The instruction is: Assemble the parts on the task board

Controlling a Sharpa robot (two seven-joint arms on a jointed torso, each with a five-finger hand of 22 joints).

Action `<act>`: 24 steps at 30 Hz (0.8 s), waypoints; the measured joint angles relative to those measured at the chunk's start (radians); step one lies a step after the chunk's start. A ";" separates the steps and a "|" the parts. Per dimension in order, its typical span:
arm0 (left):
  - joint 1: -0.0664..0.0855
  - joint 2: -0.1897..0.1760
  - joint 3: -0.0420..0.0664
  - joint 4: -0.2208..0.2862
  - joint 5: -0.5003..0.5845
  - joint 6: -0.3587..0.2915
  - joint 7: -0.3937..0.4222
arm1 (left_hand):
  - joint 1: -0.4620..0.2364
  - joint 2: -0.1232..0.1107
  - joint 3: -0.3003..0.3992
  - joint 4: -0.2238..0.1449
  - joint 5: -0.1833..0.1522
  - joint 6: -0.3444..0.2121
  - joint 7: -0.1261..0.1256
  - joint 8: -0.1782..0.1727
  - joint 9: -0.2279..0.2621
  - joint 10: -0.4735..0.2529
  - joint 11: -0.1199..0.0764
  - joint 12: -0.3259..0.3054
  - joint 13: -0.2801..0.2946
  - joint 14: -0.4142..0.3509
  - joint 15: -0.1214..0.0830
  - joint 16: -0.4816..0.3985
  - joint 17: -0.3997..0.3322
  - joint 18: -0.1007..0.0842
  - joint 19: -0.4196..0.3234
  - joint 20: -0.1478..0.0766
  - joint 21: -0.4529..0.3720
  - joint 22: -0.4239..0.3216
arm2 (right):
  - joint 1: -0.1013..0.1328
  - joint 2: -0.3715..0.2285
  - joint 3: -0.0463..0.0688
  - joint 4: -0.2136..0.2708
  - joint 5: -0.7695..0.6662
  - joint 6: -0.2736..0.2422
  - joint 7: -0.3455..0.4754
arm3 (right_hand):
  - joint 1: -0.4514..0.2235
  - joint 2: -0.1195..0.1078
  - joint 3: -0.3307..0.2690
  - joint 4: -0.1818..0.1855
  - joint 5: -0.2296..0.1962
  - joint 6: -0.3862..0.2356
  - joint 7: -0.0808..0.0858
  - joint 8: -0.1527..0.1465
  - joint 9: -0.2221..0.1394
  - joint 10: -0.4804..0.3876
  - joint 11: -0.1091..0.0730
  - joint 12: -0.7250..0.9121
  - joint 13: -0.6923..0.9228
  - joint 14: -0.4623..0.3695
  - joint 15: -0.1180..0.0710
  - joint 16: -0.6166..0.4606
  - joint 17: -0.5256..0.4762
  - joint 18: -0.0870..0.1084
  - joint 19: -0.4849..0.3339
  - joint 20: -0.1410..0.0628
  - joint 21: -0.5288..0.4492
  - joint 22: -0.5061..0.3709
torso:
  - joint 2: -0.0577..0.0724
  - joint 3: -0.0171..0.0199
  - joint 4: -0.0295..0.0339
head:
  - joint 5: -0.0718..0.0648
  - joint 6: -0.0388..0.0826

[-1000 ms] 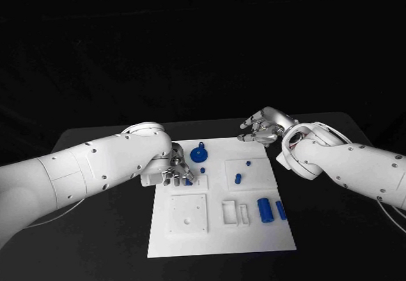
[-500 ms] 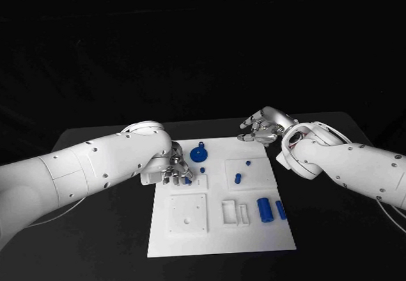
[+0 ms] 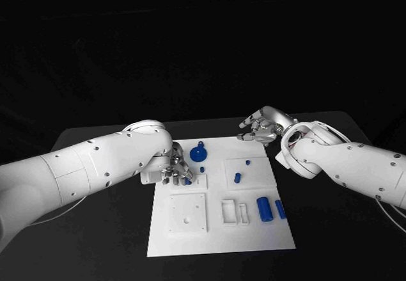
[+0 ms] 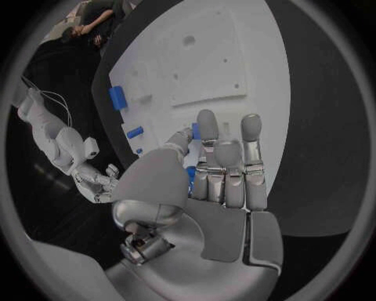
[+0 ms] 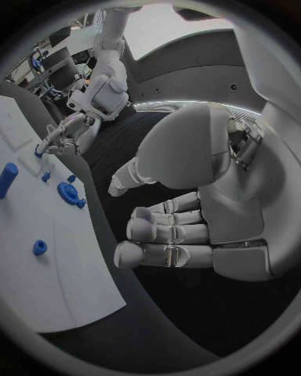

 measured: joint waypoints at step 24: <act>-0.001 0.015 0.000 -0.019 0.009 0.031 0.001 | 0.006 0.012 -0.015 -0.019 -0.081 0.137 -0.037 0.002 0.010 0.018 0.018 0.001 -0.009 -0.002 0.002 0.004 -0.003 0.000 -0.003 0.004 0.000 0.000 | 0.000 0.003 0.000 -0.001 0.000 0.000 0.000 | 0.000 0.000 0.000 0.000 0.000 0.000 0.000 0.000 0.000 0.000 0.000 0.000 0.000 0.000 0.000 0.000 0.000 0.000 0.000 0.000 0.000 0.000 | 0.000 0.0003 0.0001 | -0.004 -0.001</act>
